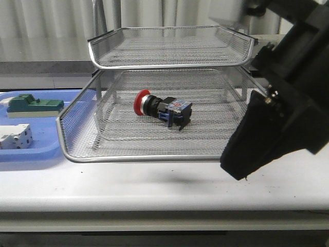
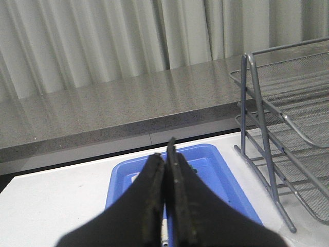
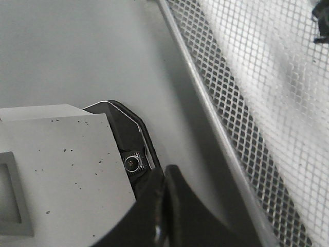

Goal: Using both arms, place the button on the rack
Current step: 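Push the middle mesh tray back into the stack with the right gripper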

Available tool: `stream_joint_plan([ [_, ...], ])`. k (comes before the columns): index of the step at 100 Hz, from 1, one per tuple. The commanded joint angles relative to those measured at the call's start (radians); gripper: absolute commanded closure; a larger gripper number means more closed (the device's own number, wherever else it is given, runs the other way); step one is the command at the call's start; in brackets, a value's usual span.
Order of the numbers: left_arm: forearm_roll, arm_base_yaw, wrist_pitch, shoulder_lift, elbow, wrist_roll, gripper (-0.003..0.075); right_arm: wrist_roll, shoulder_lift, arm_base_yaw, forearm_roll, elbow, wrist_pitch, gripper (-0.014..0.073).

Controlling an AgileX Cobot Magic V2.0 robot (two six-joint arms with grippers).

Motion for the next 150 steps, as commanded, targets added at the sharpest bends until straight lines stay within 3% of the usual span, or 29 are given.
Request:
stream_joint_plan([
  [1,-0.010,0.001,-0.085,0.007,-0.027,-0.008,0.0740,-0.011,0.002,0.017,0.020,-0.024,-0.043,0.0654],
  [42,-0.010,0.001,-0.085,0.007,-0.027,-0.008,0.0740,-0.011,0.098,0.048,0.007,-0.026,-0.146,0.0654],
  [99,-0.010,0.001,-0.085,0.007,-0.027,-0.008,0.0740,-0.011,0.102,0.041,-0.024,-0.028,-0.394,0.0654],
  [150,-0.010,0.001,-0.085,0.007,-0.027,-0.008,0.0740,-0.011,0.272,-0.057,-0.053,-0.243,-0.320,0.0654],
])
